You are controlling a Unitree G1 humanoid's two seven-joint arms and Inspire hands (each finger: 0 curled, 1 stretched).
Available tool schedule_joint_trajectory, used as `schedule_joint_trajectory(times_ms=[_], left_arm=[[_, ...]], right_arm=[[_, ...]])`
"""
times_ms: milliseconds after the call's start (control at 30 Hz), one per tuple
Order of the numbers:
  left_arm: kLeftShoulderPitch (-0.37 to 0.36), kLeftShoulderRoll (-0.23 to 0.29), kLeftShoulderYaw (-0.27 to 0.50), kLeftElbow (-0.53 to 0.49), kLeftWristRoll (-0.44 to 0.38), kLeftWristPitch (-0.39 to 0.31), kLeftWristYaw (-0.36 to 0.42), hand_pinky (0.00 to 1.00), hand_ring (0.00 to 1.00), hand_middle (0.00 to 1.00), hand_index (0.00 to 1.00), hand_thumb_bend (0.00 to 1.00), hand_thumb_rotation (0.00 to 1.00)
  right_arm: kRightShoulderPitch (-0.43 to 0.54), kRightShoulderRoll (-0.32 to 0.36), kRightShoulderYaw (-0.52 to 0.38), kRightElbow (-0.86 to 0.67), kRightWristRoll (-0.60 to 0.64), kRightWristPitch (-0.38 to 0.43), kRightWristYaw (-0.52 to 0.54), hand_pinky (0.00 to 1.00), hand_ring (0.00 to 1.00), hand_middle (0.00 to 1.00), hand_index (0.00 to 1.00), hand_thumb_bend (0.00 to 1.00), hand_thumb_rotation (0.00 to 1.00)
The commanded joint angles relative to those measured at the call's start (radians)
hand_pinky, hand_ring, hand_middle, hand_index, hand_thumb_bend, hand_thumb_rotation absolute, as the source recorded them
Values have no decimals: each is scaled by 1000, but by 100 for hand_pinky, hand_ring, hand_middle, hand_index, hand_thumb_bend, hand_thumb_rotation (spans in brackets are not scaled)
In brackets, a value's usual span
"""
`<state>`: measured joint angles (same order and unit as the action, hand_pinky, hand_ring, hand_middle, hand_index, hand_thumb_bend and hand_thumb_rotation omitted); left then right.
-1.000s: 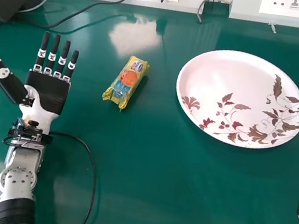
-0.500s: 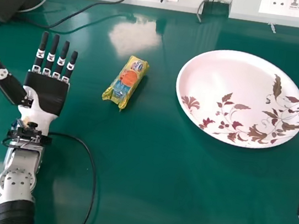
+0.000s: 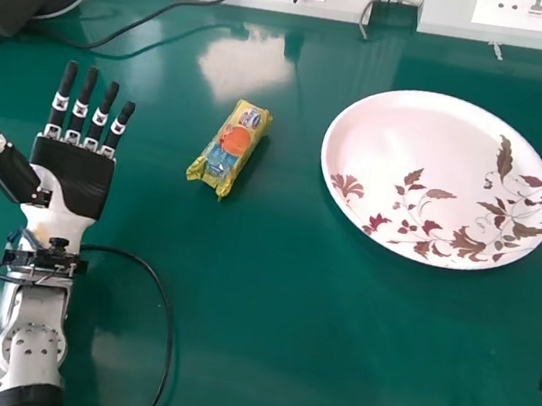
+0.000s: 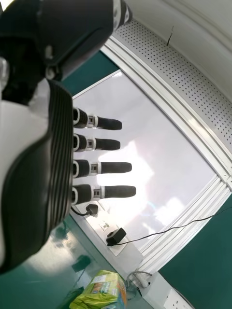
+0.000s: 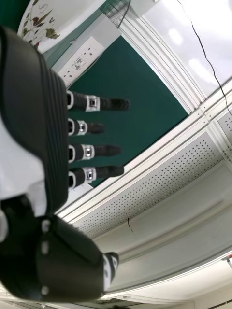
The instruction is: Pick up biscuit and place it in the plate
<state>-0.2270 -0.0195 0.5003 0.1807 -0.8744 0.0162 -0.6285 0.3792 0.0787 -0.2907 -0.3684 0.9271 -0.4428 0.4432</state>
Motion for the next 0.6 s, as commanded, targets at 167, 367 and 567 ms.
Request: schedule_joint_trajectory(times_ms=[167, 367, 567], left_arm=[[51, -3, -28, -50, 51, -38, 21, 71, 85, 96, 93, 100, 57], [67, 1, -55, -103, 116, -67, 80, 71, 85, 95, 93, 100, 59], [78, 6, -74, -138, 178, -95, 127, 71, 85, 95, 92, 100, 59]], right_arm=[[1, 31, -5, 9, 4, 2, 11, 77, 92, 95, 88, 80, 54], [0, 36, 0, 2, -15, 1, -8, 79, 92, 96, 86, 81, 43], [-2, 34, -4, 6, -10, -2, -1, 81, 93, 94, 86, 85, 40]])
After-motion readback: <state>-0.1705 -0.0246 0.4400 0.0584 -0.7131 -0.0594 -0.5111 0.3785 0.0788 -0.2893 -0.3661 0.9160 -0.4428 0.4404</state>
